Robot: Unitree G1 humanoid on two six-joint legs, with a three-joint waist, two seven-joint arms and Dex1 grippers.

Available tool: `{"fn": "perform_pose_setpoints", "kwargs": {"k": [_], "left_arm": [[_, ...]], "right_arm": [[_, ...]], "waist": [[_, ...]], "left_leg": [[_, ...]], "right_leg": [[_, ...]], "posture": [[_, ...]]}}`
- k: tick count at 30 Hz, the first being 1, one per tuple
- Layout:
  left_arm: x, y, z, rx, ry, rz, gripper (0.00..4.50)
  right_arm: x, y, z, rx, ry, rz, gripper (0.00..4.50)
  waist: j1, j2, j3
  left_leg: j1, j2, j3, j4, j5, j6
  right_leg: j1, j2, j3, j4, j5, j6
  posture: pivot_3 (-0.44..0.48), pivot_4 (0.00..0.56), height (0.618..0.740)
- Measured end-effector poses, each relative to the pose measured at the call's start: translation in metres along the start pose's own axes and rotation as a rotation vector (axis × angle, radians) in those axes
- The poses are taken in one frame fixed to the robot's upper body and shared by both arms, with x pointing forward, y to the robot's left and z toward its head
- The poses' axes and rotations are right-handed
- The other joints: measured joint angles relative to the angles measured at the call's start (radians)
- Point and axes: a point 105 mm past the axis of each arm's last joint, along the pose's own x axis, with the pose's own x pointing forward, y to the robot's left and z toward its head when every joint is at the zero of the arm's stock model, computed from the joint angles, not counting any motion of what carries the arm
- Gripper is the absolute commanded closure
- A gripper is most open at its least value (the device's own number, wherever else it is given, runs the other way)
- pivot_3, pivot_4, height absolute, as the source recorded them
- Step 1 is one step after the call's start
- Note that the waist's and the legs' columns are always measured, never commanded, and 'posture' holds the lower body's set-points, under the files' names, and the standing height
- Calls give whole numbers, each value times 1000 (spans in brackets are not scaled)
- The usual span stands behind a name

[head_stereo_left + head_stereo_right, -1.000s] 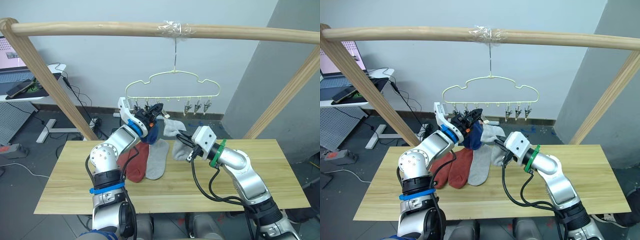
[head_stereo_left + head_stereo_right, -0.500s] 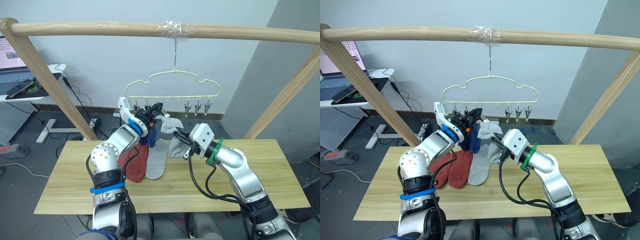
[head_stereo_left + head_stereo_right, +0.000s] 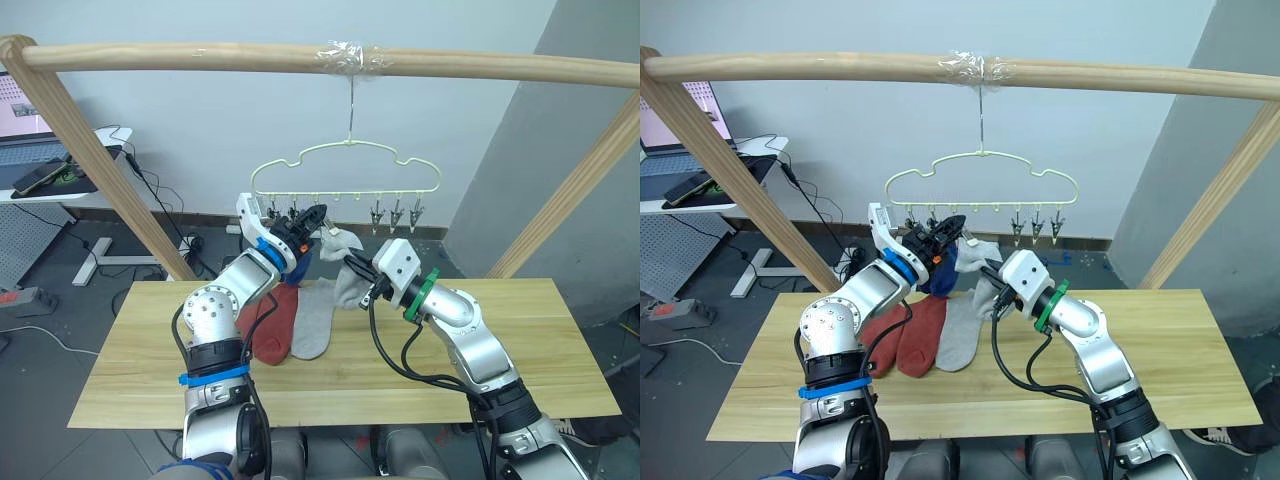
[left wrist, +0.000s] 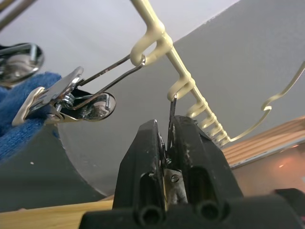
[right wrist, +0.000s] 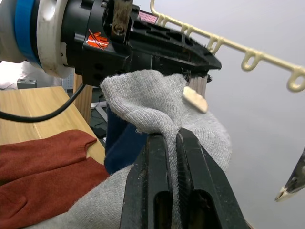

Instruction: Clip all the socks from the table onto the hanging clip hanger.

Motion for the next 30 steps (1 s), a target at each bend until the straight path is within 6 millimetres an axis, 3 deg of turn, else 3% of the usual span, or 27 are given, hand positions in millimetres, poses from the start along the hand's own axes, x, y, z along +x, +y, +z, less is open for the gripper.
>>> {"fn": "perform_pose_setpoints", "kwargs": {"k": [8,10,12,16,18,23,25,27,30], "left_arm": [[-5,1,7,-6,-36,-11,434],[-8,-5,13,12,-61,-17,12],[-14,-10,17,106,-36,6,12],[-37,-14,17,577,88,164,0],[-47,-18,14,695,101,166,0],[-71,-20,-11,676,219,18,0],[-80,-24,-12,648,213,-33,0],[-87,-25,-10,670,202,-48,0],[-97,-23,-13,700,193,-57,0]], "right_arm": [[7,0,-6,40,9,-20,4500],[10,-2,-6,47,8,-32,4500],[13,-6,-9,67,19,-57,4500],[16,-13,-30,182,82,-137,3362],[15,-14,-37,226,108,-153,2602],[4,-11,-51,287,163,-171,789],[-6,-10,-58,324,193,-202,37],[-15,-14,-62,352,214,-236,10],[-23,-29,-53,359,205,-325,10]], "waist": [[1,0,0],[1,0,0],[0,0,0],[2,1,1],[6,1,1],[11,1,1],[13,1,1],[16,2,2],[17,2,2]], "left_leg": [[-1,0,0,0,0,0],[-1,0,-1,0,0,0],[-1,0,-1,-1,0,0],[-1,0,-1,-3,0,0],[-1,0,-1,-3,0,0],[-2,0,-2,-3,0,0],[-2,0,-2,-3,0,0],[-2,0,-1,-3,0,0],[-1,1,0,-3,0,0]], "right_leg": [[-1,0,0,0,0,0],[-1,0,0,0,0,0],[-1,0,0,0,0,0],[-1,0,0,-1,0,-1],[-1,0,0,-1,-1,-1],[-1,-1,-2,-1,-2,-4],[-1,-1,-2,-1,-5,-8],[-2,-1,-1,-1,-5,-8],[-2,-1,0,-1,-5,-9]], "posture": [[26,115,740],[38,121,740],[38,121,740],[83,123,740],[91,125,740],[101,126,740],[101,126,740],[105,126,740],[96,125,740]]}}
